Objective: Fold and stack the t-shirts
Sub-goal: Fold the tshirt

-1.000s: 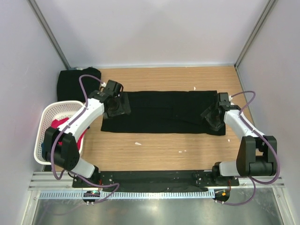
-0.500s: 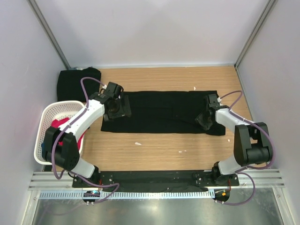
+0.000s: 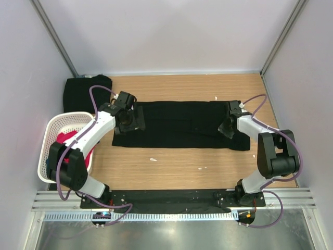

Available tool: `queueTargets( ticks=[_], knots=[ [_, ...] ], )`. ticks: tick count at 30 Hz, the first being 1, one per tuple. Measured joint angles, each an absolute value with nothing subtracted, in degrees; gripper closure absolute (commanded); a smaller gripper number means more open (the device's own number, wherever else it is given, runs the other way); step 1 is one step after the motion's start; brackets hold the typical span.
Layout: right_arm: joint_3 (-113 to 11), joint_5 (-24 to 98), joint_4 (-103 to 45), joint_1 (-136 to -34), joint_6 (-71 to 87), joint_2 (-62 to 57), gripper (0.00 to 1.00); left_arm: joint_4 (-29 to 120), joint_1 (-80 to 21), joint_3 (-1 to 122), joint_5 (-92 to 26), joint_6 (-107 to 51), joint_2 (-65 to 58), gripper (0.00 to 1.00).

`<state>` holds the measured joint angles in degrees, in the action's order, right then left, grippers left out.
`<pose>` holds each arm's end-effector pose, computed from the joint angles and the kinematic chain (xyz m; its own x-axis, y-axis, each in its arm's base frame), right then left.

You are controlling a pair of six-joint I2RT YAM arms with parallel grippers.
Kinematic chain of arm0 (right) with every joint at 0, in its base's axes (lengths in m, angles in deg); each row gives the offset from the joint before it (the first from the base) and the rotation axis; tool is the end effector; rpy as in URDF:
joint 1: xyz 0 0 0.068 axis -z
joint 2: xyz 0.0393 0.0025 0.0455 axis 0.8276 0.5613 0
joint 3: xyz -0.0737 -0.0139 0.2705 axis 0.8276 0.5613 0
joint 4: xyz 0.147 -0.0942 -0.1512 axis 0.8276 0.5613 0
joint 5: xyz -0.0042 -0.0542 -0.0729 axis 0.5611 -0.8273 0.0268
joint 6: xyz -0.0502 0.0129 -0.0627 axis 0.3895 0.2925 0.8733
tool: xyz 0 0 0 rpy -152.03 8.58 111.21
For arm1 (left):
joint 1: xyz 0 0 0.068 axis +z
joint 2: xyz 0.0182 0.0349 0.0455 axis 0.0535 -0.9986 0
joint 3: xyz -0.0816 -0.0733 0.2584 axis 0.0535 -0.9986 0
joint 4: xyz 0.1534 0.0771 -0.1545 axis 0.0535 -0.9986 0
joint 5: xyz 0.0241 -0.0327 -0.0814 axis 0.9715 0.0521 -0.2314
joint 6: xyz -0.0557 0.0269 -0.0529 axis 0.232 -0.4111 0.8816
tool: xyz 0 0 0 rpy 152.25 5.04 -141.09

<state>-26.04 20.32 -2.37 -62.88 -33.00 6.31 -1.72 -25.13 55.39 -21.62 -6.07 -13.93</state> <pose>0.2790 0.0236 0.1658 -0.6566 0.6553 -0.3735 0.6318 0.7483 0.2021 0.2645 -0.1028 0.2438 -0.8844 -0.2439 -0.3979 -0.1737 0.9634 -0.2043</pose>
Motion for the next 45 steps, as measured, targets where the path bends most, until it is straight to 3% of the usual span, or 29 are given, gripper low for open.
queueTargets(
  ticks=[7, 15, 17, 20, 22, 23, 26, 33, 39, 45],
  knots=[
    [-33.4, 18.8, -0.4, -63.8, -30.2, 10.2, 0.99, -1.7, -25.1, 54.9, -21.6, -6.0, -13.5, 0.03],
    [-54.8, 18.9, -0.6, -67.5, -24.7, 23.4, 0.95, -0.2, -25.1, 52.1, -21.7, -5.6, -12.9, 0.04],
    [-59.9, 19.1, -0.1, -69.0, -22.5, 27.8, 0.88, 0.4, -25.1, 51.4, -21.9, -5.6, -12.9, 0.04],
    [-66.0, 20.1, 0.6, -70.5, -19.3, 33.9, 0.62, 1.5, -25.1, 50.8, -22.1, -5.9, -13.0, 0.04],
    [-69.3, 21.2, 1.8, -71.1, -17.0, 36.7, 0.59, 2.2, -25.1, 50.8, -22.1, -6.1, -13.3, 0.04],
    [-70.8, 22.2, 2.5, -71.2, -15.3, 37.9, 0.50, 2.7, -25.1, 50.8, -22.1, -6.1, -13.5, 0.04],
    [-72.4, 23.6, 4.1, -71.2, -12.6, 38.1, 0.40, 3.7, -25.1, 50.8, -21.8, -6.5, -14.7, 0.03],
    [-70.4, 22.5, 7.6, -70.9, -11.2, 31.0, 0.20, 4.8, -25.1, 56.5, -19.8, -11.4, -22.7, 0.02],
    [-55.7, 17.6, 7.5, -69.6, -19.0, 15.7, 0.16, 7.7, -25.0, 70.9, -18.8, -19.9, -32.6, 0.01],
    [-45.8, 14.4, 5.9, -66.9, -25.7, 15.4, 0.16, 9.1, -22.4, 80.7, -21.6, -23.0, -42.5, 0.02]
  ],
)
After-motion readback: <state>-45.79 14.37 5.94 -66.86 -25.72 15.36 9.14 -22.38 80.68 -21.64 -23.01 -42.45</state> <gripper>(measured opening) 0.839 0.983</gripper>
